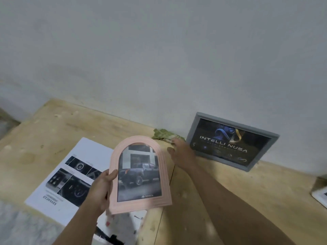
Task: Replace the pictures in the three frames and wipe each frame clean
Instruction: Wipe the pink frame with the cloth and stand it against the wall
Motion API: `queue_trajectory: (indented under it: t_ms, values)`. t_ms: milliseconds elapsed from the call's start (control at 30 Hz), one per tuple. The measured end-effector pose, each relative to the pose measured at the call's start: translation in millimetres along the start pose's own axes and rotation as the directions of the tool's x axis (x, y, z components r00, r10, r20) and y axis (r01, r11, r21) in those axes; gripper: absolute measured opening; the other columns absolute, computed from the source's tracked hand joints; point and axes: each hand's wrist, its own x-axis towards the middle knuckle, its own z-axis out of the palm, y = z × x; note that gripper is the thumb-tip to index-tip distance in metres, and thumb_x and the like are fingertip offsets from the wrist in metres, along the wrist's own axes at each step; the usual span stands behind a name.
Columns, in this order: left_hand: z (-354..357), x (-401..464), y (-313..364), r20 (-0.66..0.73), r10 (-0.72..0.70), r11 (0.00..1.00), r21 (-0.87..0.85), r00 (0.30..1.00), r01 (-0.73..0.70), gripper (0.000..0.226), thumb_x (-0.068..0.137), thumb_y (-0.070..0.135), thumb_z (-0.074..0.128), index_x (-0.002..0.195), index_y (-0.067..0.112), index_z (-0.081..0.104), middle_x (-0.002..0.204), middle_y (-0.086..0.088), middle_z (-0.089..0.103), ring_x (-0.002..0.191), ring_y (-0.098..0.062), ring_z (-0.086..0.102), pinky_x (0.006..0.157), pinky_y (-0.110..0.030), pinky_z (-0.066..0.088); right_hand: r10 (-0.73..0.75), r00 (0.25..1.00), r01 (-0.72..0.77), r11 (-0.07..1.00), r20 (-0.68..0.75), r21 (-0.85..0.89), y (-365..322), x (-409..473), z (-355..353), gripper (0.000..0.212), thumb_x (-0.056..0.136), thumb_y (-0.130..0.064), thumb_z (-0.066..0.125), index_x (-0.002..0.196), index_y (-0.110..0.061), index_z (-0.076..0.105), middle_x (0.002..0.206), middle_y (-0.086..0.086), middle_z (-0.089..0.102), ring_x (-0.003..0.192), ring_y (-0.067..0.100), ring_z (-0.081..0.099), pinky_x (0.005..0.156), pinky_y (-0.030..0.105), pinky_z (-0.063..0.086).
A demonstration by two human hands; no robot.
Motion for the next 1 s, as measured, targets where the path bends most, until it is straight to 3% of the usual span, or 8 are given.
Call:
queue_trajectory:
  t_ms: [233,333,467,567,667,800,867,1000]
  values:
    - [6.1,42.1,7.0,-0.068,-0.024,0.999,-0.049,0.997,0.021,0.024,0.097,0.019,0.058,0.119,0.008,0.063,0.108,-0.024,0.073,0.102,-0.047,0.068,0.084,-0.055,0.057,-0.071,0.972,0.156,0.906,0.223,-0.392,8.3,103.2,27.2,0.054,0.092,-0.018,0.046,0.144,-0.025,0.032,0.144,0.009,0.037,0.129,0.033,0.036,0.103,0.045,0.034]
    - [2.7,47.0,7.1,-0.066,-0.028,0.998,-0.067,0.997,0.023,0.028,0.097,0.021,0.059,0.122,0.008,0.063,0.110,-0.024,0.072,0.103,-0.047,0.068,0.090,-0.061,0.054,-0.102,0.976,0.186,0.851,0.191,-0.492,16.8,115.1,45.2,0.047,0.096,-0.013,0.041,0.142,-0.020,0.038,0.144,0.013,0.039,0.128,0.037,0.040,0.103,0.048,0.036]
    - [-1.6,43.0,10.7,-0.092,0.008,0.999,-0.043,0.996,-0.012,0.023,0.098,0.018,0.058,0.118,0.009,0.064,0.103,-0.021,0.075,0.096,-0.043,0.070,0.078,-0.049,0.058,-0.129,0.987,0.146,0.968,0.092,-0.202,15.0,111.1,46.2,0.032,0.086,0.001,0.046,0.109,-0.014,0.063,0.112,0.012,0.058,0.101,0.030,0.058,0.083,0.039,0.052]
    - [-2.4,29.4,17.8,-0.066,0.049,0.998,-0.025,0.997,-0.051,0.020,0.099,0.017,0.056,0.116,0.009,0.064,0.101,-0.020,0.075,0.091,-0.040,0.072,0.072,-0.045,0.058,-0.160,0.983,0.170,0.977,-0.089,0.128,-19.8,94.6,15.7,0.016,0.091,-0.007,0.047,0.083,-0.013,0.060,0.094,0.007,0.059,0.078,0.022,0.058,0.063,0.030,0.048]
    - [2.1,11.5,26.4,-0.014,0.097,0.995,0.007,0.995,-0.096,0.019,0.101,0.017,0.055,0.115,0.009,0.064,0.100,-0.020,0.076,0.087,-0.036,0.073,0.071,-0.042,0.057,-0.348,0.916,0.381,0.912,-0.201,0.152,-64.8,70.5,-16.4,0.022,0.090,-0.005,0.045,0.103,-0.011,0.062,0.104,0.005,0.061,0.092,0.020,0.054,0.077,0.028,0.043]
    - [15.7,-17.0,45.3,0.046,0.224,0.974,0.010,0.973,-0.225,0.018,0.100,0.019,0.057,0.113,0.010,0.066,0.098,-0.016,0.076,0.083,-0.030,0.072,0.074,-0.038,0.055,-0.623,0.780,0.612,0.780,-0.065,-0.135,-99.4,19.3,-17.7,0.061,0.074,0.007,0.045,0.129,-0.014,0.059,0.135,0.001,0.057,0.120,0.022,0.048,0.101,0.035,0.038]
    - [16.5,-37.0,56.0,0.013,0.297,0.955,-0.031,0.955,-0.296,0.017,0.099,0.019,0.059,0.110,0.010,0.068,0.097,-0.016,0.077,0.082,-0.028,0.071,0.075,-0.039,0.056,-0.632,0.773,0.617,0.768,-0.051,-0.170,-101.9,-21.0,-7.4,0.068,0.066,0.005,0.044,0.128,-0.017,0.062,0.138,0.000,0.056,0.125,0.024,0.047,0.101,0.038,0.035]
    - [1.6,-55.4,57.2,-0.069,0.326,0.939,-0.093,0.943,-0.332,0.023,0.097,0.022,0.062,0.116,0.010,0.066,0.106,-0.014,0.076,0.098,-0.032,0.071,0.092,-0.049,0.055,-0.553,0.833,0.552,0.832,0.014,0.060,-90.5,-107.4,12.2,0.065,0.071,0.014,0.044,0.121,-0.022,0.067,0.133,-0.009,0.059,0.123,0.012,0.048,0.107,0.032,0.034]
